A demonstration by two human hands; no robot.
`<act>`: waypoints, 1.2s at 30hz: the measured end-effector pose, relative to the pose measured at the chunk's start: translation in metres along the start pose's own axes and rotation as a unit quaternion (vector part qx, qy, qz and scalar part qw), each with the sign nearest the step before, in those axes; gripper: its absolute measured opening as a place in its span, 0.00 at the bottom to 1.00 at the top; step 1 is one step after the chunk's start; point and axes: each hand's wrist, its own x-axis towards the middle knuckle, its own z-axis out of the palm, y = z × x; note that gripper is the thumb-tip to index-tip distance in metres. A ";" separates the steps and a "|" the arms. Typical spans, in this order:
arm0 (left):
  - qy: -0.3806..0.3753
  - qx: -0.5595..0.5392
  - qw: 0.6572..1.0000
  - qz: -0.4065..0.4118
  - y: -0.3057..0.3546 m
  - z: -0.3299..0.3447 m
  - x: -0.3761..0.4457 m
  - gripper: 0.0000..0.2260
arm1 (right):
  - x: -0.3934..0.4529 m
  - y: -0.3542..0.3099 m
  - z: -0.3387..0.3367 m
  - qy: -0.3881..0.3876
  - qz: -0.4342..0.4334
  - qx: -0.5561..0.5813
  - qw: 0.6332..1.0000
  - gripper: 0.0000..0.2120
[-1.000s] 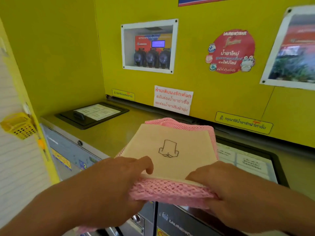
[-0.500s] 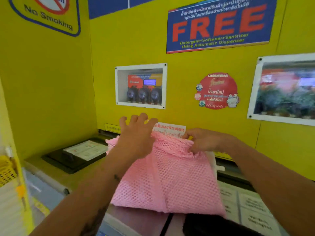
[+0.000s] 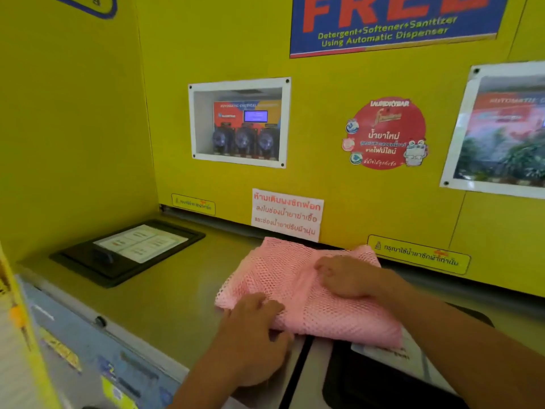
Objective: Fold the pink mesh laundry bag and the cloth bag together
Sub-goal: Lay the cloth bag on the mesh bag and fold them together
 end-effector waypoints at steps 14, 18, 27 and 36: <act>0.251 -0.160 0.947 -0.122 -0.046 -0.050 -0.037 0.07 | -0.037 -0.046 0.004 0.015 -0.023 0.147 0.989 0.29; 0.076 -0.117 0.974 -0.181 -0.034 -0.047 -0.054 0.23 | -0.065 -0.058 -0.001 0.021 -0.035 0.211 0.977 0.28; 0.139 -0.241 0.921 -0.274 -0.010 -0.027 -0.102 0.29 | -0.106 -0.066 0.023 0.031 -0.138 0.296 0.945 0.40; 0.325 -0.463 0.776 -0.278 0.031 0.006 -0.172 0.30 | -0.130 -0.098 0.041 0.000 -0.258 0.357 0.898 0.43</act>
